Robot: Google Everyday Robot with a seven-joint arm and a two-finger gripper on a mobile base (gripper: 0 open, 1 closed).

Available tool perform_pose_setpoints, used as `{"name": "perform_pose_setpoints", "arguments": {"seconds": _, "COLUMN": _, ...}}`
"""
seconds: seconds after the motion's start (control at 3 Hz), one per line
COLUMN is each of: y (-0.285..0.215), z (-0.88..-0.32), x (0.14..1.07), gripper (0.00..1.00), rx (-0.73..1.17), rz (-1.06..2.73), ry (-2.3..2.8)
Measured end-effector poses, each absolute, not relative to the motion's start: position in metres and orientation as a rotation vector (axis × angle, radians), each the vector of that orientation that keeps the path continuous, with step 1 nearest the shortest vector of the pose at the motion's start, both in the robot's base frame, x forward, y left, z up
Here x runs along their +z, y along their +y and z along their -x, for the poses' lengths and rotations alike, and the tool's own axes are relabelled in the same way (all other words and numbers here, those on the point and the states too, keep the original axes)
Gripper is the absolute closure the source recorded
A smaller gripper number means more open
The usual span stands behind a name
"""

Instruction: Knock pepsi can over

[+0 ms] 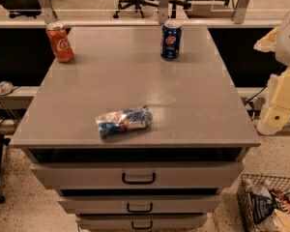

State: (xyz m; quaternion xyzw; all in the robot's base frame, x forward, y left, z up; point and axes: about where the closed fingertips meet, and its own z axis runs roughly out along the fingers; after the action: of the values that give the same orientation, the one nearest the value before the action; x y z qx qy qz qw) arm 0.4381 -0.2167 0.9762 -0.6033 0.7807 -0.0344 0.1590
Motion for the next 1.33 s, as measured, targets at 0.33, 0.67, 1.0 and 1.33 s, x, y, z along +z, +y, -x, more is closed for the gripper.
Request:
{"name": "perform_pose_setpoints", "arguments": {"seconds": 0.33, "y": -0.217, "z": -0.439, "x": 0.977, "gripper": 0.0, "rx": -0.103, "rz": 1.719, "ry": 2.227}}
{"name": "perform_pose_setpoints", "arguments": {"seconds": 0.67, "y": -0.221, "z": -0.476, "x": 0.971, "gripper": 0.0, "rx": -0.102, "rz": 1.675, "ry": 2.182}}
{"name": "perform_pose_setpoints", "arguments": {"seconds": 1.0, "y": -0.229, "z": -0.536, "x": 0.958, "gripper": 0.0, "rx": -0.063, "rz": 1.593, "ry": 2.127}}
{"name": "perform_pose_setpoints", "arguments": {"seconds": 1.33, "y": -0.234, "z": -0.601, "x": 0.947, "gripper": 0.0, "rx": 0.011, "rz": 1.489, "ry": 2.057}}
